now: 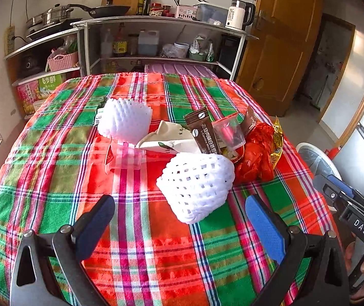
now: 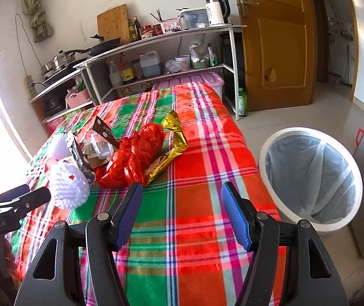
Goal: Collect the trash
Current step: 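Grasp the white foam net with the left gripper while the right gripper grasps the red bag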
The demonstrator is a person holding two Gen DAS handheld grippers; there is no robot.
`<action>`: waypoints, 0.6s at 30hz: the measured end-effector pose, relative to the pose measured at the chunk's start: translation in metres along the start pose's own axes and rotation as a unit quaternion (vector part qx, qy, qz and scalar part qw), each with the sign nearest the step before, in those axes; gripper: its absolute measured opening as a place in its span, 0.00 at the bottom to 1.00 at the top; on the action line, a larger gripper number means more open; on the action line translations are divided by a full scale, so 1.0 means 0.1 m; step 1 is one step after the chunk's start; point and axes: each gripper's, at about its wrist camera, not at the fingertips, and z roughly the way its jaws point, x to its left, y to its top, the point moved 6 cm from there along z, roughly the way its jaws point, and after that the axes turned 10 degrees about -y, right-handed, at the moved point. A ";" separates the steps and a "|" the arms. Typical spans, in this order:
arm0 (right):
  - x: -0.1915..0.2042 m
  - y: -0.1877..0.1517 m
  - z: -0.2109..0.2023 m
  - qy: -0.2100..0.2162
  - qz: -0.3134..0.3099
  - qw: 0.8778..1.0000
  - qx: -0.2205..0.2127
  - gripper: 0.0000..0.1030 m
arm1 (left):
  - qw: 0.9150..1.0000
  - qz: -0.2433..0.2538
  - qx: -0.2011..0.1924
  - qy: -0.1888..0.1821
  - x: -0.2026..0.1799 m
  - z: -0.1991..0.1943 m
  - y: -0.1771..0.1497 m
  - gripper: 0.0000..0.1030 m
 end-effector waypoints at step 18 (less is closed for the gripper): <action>0.49 0.35 0.53 0.039 -0.012 0.999 0.034 0.63 | 0.999 -0.005 0.034 -0.030 0.10 0.44 0.09 0.78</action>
